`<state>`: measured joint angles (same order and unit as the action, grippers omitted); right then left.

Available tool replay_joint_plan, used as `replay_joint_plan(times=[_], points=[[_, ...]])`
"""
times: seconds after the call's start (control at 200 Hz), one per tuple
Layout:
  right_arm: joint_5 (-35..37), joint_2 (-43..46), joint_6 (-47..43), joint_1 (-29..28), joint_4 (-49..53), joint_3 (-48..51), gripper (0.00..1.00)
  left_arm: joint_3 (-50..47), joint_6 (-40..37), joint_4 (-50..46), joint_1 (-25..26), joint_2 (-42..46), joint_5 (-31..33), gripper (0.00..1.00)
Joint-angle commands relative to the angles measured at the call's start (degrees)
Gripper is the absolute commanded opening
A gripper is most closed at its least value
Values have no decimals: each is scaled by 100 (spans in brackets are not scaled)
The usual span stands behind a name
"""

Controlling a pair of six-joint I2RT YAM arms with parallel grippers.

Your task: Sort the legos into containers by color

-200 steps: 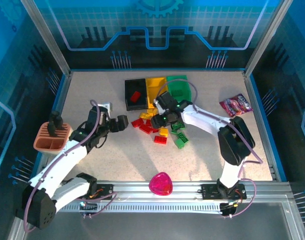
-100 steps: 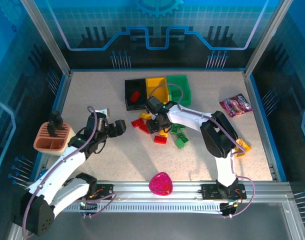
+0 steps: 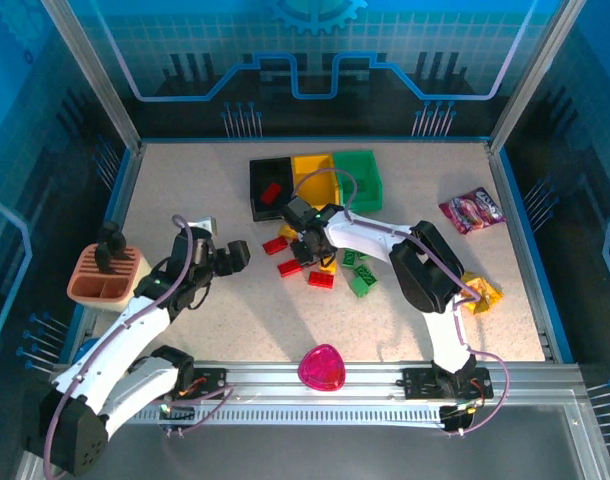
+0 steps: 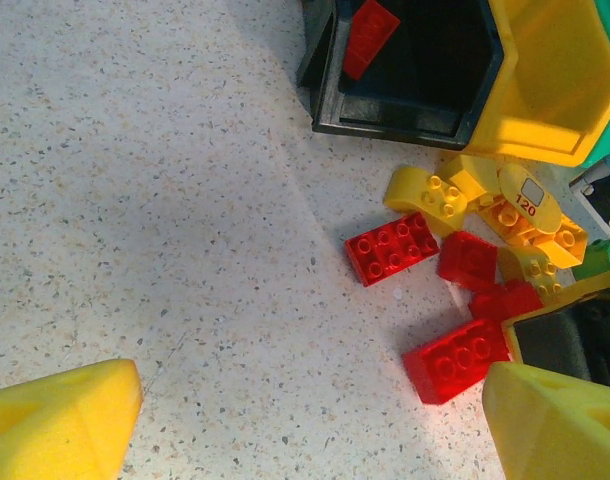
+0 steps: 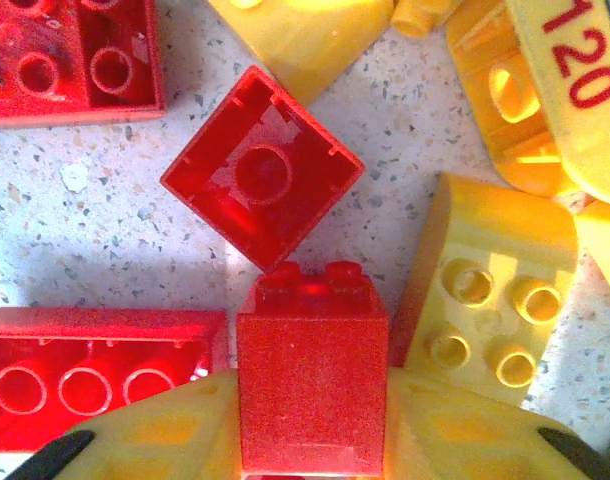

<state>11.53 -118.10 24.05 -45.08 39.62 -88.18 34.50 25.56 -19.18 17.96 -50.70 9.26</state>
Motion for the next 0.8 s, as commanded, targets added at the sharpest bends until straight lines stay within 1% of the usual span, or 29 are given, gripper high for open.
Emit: replay_joint_plan(times=[0.0,0.07,0.22,0.395,0.57,0.795], points=[[257,-18,60,-121,279,-94,32,-67,-20,-38,24,99,121,89],[317,77,42,-145,299,-109,29,-66,-20,-33,24,111,137,89],[402,368,-31,-177,353,-237,29,-90,-29,13,19,188,139,88],[438,500,-296,-154,341,-670,29,-277,-62,292,24,462,-183,88],[232,177,-578,18,426,-1505,30,-535,77,334,36,796,-324,88],[-67,-564,-822,283,591,-2826,30,-756,226,87,84,1152,-333,88]])
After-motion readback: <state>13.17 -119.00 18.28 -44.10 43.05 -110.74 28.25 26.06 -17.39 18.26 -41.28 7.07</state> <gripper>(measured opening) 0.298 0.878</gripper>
